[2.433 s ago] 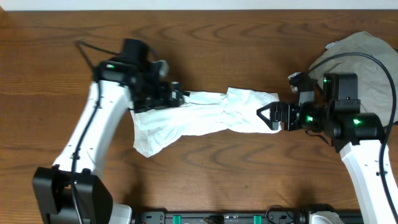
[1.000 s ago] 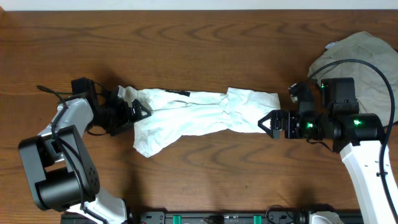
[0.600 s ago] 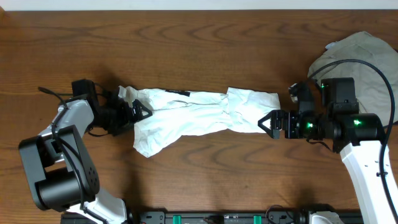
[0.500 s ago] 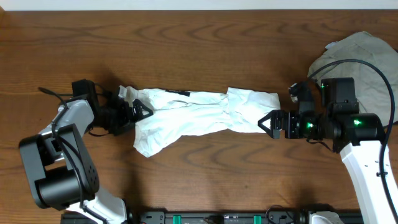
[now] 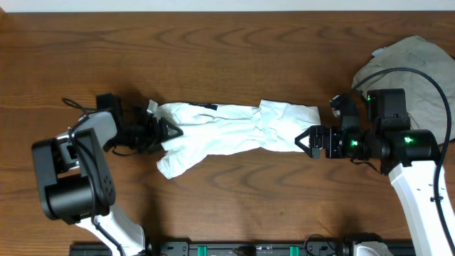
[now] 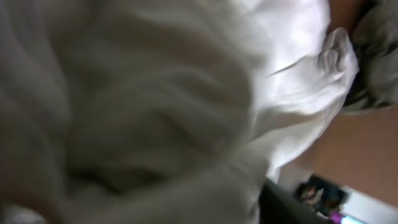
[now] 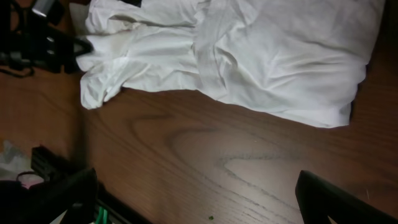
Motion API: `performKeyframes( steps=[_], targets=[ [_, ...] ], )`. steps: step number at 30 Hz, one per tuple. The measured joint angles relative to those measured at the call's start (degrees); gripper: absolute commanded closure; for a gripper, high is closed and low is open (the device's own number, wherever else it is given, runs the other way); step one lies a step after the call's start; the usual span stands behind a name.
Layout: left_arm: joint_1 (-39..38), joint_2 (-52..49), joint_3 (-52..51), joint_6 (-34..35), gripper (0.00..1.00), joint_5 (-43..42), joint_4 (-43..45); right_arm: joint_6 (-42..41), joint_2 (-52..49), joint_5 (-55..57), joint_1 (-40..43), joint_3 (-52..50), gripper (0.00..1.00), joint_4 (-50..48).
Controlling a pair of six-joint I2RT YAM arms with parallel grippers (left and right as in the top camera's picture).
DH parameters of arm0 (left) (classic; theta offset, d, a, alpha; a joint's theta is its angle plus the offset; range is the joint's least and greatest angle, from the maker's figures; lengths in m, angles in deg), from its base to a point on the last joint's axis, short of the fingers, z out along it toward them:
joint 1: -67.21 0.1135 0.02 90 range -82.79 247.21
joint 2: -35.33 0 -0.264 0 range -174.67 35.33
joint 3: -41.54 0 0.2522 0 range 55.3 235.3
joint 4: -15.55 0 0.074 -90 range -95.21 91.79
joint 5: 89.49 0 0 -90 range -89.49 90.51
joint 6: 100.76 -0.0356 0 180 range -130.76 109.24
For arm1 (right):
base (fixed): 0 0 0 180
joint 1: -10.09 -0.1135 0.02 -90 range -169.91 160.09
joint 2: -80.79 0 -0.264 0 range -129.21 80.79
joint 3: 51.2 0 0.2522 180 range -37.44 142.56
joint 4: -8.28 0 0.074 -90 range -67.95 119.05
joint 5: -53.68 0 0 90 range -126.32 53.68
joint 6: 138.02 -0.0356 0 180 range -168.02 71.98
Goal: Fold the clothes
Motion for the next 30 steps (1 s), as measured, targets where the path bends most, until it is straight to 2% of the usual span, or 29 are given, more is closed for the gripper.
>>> performKeyframes(
  steps=[2,6,12,17,24,30],
  targets=[
    [-0.2,-0.5,-0.3,-0.3,0.68,0.6,0.2,0.0,0.0,0.0,0.0,0.0,0.01,0.0],
    [-0.2,-0.8,-0.7,-0.2,0.94,2.0,0.3,0.0,0.0,0.0,0.0,0.0,0.01,-0.1],
    [-0.1,-1.0,-0.2,0.0,0.94,3.5,-0.8,0.0,0.0,0.0,0.0,0.0,0.01,-0.2],
    [2.5,-1.0,2.3,2.9,0.94,7.5,-4.8,0.5,0.0,0.0,0.0,0.0,0.01,-0.2],
    [9.2,-1.5,11.4,8.0,0.94,20.7,-16.6,1.6,0.0,1.3,0.0,0.0,0.01,-0.2],
    [12.0,-2.0,24.9,10.9,0.94,30.1,-29.2,1.8,0.0,3.7,0.0,0.0,0.01,-0.2]
  ],
)
